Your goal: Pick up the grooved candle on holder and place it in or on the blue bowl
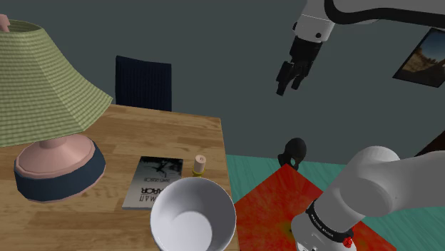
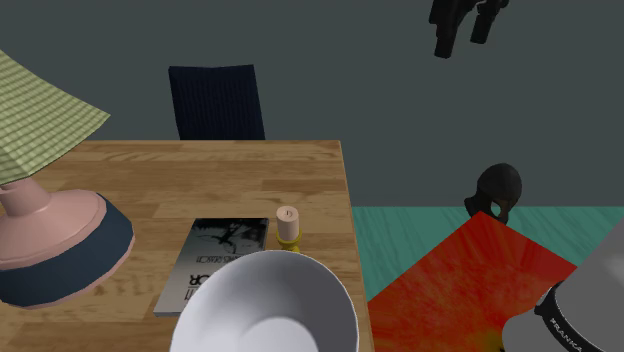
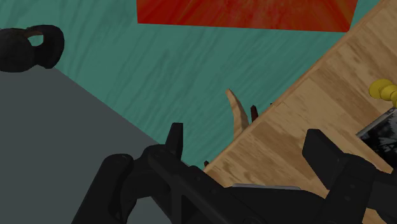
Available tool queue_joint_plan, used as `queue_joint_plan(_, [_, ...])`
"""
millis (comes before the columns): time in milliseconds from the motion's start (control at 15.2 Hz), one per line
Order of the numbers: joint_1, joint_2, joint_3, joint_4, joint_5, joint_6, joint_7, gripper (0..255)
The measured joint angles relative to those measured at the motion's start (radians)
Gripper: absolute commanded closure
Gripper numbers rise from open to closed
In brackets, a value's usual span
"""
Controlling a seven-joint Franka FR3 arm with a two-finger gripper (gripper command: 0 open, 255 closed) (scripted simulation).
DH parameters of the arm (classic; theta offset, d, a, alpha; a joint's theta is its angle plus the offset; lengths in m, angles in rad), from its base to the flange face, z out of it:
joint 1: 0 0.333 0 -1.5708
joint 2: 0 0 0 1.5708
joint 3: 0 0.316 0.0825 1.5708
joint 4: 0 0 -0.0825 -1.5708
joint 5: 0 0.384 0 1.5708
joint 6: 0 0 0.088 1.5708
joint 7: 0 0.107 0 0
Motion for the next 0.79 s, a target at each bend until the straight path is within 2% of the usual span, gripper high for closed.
queue_joint_plan(264, [0.017,0.018,0.031,-0.023,0.024,0.03,0.031,0])
queue_joint_plan(792, [0.084,0.139,0.165,-0.067,0.12,0.159,0.161,0])
